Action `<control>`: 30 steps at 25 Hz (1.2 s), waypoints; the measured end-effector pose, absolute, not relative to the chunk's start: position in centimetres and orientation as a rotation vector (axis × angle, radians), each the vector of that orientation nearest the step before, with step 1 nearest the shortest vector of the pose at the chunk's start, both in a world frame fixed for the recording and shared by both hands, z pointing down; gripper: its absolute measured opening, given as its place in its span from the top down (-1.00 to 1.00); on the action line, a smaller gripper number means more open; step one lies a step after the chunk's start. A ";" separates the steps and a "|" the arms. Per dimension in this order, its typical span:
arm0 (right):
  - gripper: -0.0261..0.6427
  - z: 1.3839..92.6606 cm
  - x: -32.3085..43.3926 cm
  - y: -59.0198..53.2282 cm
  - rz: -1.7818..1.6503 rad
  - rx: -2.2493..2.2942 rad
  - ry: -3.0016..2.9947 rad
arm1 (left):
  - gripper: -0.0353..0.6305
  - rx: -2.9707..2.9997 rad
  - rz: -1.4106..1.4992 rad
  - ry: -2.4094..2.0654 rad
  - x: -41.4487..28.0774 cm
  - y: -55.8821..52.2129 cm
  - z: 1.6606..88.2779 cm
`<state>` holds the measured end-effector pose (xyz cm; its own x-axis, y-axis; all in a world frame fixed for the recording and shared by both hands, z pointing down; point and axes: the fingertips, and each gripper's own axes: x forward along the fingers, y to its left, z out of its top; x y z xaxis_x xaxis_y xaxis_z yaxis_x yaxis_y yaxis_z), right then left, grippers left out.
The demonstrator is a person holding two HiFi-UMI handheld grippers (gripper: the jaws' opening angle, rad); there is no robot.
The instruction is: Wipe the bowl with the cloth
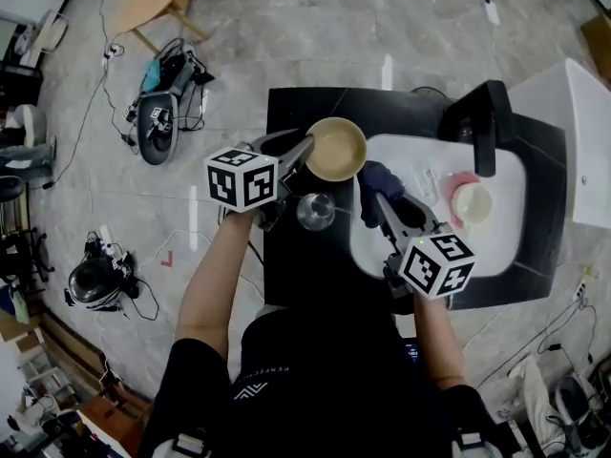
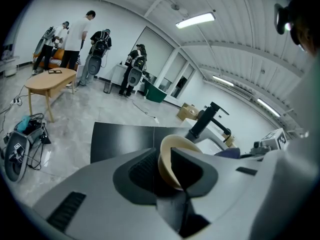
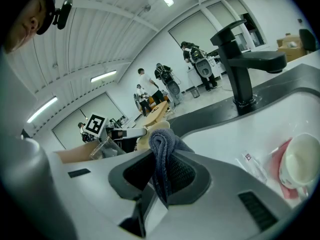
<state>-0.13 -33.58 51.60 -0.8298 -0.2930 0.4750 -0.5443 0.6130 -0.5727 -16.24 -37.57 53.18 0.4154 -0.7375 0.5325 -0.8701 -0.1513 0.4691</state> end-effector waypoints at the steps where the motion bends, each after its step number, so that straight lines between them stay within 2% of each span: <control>1: 0.67 51.7 -0.1 -33.4 1.052 0.673 -2.504 | 0.62 1.932 0.231 -1.357 -16.1 -37.6 53.2; 9: 0.67 51.9 0.4 -33.1 1.052 0.687 -2.496 | 0.62 1.916 0.348 -1.303 -14.8 -38.2 54.8; 13: 0.67 51.7 0.6 -33.1 1.051 0.704 -2.498 | 0.79 1.918 0.342 -1.342 -15.1 -38.4 54.5; 17: 0.67 51.6 0.8 -32.8 1.052 0.722 -2.500 | 0.82 1.930 0.389 -1.375 -15.5 -38.2 54.5; 30: 0.67 50.0 1.8 -31.7 1.032 0.803 -2.542 | 0.83 1.889 0.215 -1.637 -19.3 -38.9 49.9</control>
<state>1.83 -31.73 49.97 -0.8055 -0.3884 0.4476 -0.5905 0.5900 -0.5506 -19.33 -38.86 49.86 0.2180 -0.8368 0.5022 -0.9380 -0.0375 0.3447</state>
